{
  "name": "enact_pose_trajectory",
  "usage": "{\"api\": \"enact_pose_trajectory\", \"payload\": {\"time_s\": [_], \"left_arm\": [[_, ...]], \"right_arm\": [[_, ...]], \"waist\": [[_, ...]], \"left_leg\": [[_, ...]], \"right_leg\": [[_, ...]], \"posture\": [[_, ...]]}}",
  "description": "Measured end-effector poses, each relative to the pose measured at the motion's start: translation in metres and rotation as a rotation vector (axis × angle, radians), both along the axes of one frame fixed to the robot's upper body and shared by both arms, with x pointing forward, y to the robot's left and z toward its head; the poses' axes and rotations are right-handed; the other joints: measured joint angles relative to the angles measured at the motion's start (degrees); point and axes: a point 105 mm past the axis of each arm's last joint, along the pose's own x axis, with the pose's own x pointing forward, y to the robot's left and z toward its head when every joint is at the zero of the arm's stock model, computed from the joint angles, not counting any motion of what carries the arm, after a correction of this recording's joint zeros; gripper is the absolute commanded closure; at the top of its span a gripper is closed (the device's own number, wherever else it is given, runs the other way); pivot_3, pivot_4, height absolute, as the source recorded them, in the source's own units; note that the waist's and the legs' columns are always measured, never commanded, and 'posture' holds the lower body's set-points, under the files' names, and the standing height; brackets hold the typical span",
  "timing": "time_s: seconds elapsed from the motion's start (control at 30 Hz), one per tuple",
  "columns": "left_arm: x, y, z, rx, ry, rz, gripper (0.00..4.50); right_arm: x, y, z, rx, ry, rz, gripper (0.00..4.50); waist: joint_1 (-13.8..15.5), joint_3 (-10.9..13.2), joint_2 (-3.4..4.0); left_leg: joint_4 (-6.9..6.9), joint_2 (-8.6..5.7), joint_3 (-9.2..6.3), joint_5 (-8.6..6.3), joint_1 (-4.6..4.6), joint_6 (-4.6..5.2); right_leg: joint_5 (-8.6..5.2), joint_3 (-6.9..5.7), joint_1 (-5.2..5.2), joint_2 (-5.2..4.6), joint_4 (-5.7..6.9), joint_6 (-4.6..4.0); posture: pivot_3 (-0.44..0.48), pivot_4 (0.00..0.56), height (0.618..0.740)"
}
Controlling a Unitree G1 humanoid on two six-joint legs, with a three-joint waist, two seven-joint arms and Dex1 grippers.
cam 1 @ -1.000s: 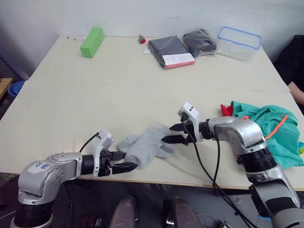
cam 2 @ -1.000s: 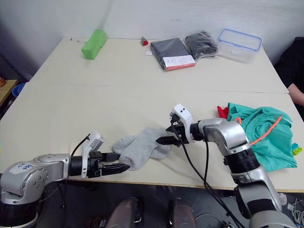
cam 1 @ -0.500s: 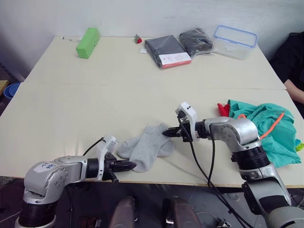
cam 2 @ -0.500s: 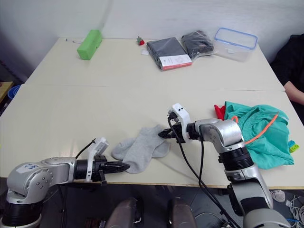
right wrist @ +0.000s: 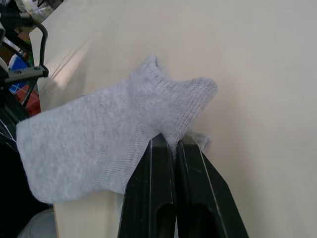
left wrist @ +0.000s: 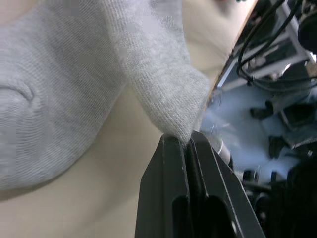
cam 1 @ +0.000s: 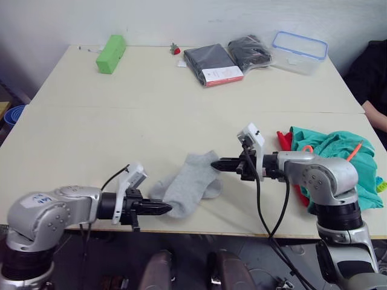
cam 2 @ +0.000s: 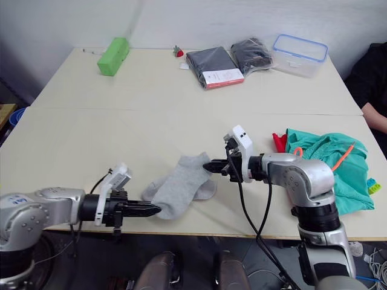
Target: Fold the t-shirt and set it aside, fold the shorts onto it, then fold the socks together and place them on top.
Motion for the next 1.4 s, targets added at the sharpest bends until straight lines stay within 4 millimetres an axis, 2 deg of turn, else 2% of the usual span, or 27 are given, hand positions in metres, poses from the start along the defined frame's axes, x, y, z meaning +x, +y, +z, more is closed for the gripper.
{"api": "enact_pose_trajectory", "payload": {"time_s": [0.1,0.2,0.33,0.53,0.67,0.73,0.83,0.97,1.07,1.17,1.23,1.33,1.37,1.4], "left_arm": [[0.008,0.016,0.022,0.047,-0.027,-0.055,4.50],[0.020,0.032,0.035,0.099,-0.068,-0.107,4.50],[0.040,0.045,0.020,0.173,-0.054,-0.173,4.50],[0.073,0.034,-0.001,0.207,-0.038,-0.247,4.50],[0.084,0.032,-0.015,0.231,-0.022,-0.253,4.50],[0.085,0.034,-0.018,0.240,-0.013,-0.251,4.03],[0.083,0.038,-0.016,0.243,-0.010,-0.249,3.19],[0.074,0.053,0.001,0.233,-0.062,-0.217,1.89],[0.065,0.053,0.026,0.164,-0.138,-0.204,1.89],[0.055,0.044,0.051,0.093,-0.230,-0.214,1.85],[0.057,0.035,0.057,0.067,-0.298,-0.201,2.24],[0.062,0.019,0.048,0.062,-0.363,-0.179,3.09],[0.065,0.017,0.043,0.077,-0.381,-0.164,3.41],[0.069,0.014,0.037,0.092,-0.396,-0.147,3.73]], "right_arm": [[-0.016,-0.008,0.005,0.005,-0.018,-0.008,4.47],[-0.030,-0.011,-0.004,-0.023,-0.015,-0.024,4.47],[-0.039,-0.010,-0.020,-0.040,0.008,-0.067,4.47],[-0.037,-0.004,-0.037,-0.094,-0.035,-0.131,4.47],[-0.031,-0.002,-0.043,-0.114,-0.073,-0.174,4.47],[-0.033,-0.002,-0.049,-0.120,-0.067,-0.177,4.03],[-0.034,-0.003,-0.050,-0.119,-0.070,-0.179,3.12],[-0.036,-0.012,-0.044,-0.129,-0.088,-0.167,1.73],[-0.036,-0.019,-0.025,-0.101,-0.148,-0.150,1.73],[-0.036,-0.022,-0.008,-0.087,-0.205,-0.118,2.42],[-0.035,-0.018,0.002,-0.075,-0.256,-0.084,3.15],[-0.034,-0.004,0.008,-0.096,-0.333,-0.013,4.24],[-0.032,-0.002,0.005,-0.130,-0.353,0.006,4.50],[-0.030,0.001,-0.001,-0.182,-0.380,0.029,4.50]], "waist": [[0.09,0.01,-0.02],[0.09,0.01,-0.01],[0.03,0.01,-0.01],[0.00,0.01,-0.03],[-0.08,0.01,-0.04],[-0.04,0.02,-0.05],[-0.07,0.01,-0.05],[-0.12,0.01,-0.05],[0.00,0.02,-0.06],[0.01,0.01,-0.06],[0.08,0.02,-0.06],[0.10,0.01,-0.06],[0.09,0.01,-0.07],[0.04,0.01,-0.06]], "left_leg": [[-0.22,-0.01,0.00,0.05,0.00,-0.06],[-0.42,-0.03,0.08,0.07,0.01,-0.06],[-0.52,-0.02,0.24,0.09,-0.16,-0.01],[-0.28,-0.06,0.36,0.20,-0.55,0.14],[-0.22,-0.04,0.36,0.21,-0.54,0.16],[-0.22,-0.03,0.35,0.22,-0.56,0.14],[-0.16,-0.03,0.35,0.22,-0.57,0.13],[-0.12,0.00,0.34,0.21,-0.58,0.15],[-0.08,0.01,0.27,0.19,-0.61,0.19],[-0.03,0.00,0.25,0.16,-0.58,0.24],[-0.02,-0.01,0.24,0.16,-0.55,0.24],[0.02,-0.02,0.25,0.15,-0.52,0.25],[0.03,-0.03,0.25,0.17,-0.54,0.22],[0.05,-0.03,0.27,0.18,-0.53,0.21]], "right_leg": [[-0.01,0.00,-0.04,0.01,-0.13,-0.02],[-0.01,0.06,-0.10,-0.01,-0.25,-0.03],[-0.03,0.20,-0.43,-0.01,-0.17,-0.05],[-0.02,0.27,-0.83,0.00,0.11,-0.04],[-0.02,0.28,-0.84,0.01,0.19,-0.03],[-0.02,0.28,-0.88,0.02,0.22,-0.03],[-0.02,0.29,-0.88,0.01,0.24,-0.03],[-0.02,0.30,-0.88,0.01,0.26,-0.03],[-0.02,0.28,-0.86,0.00,0.24,-0.03],[-0.02,0.27,-0.79,-0.01,0.23,-0.03],[-0.01,0.26,-0.75,0.00,0.24,-0.02],[0.00,0.26,-0.73,0.01,0.29,0.00],[0.00,0.25,-0.74,0.02,0.30,0.00],[0.00,0.27,-0.75,0.02,0.31,0.01]], "posture": [[0.000,0.150,0.740],[0.000,0.150,0.740],[0.000,0.150,0.740],[0.000,0.150,0.740],[0.000,0.150,0.740],[0.000,0.150,0.740],[0.000,0.150,0.740],[0.000,0.150,0.740],[0.000,0.150,0.740],[0.000,0.150,0.740],[0.000,0.150,0.740],[0.000,0.150,0.740],[0.000,0.150,0.740],[0.000,0.150,0.740]]}}
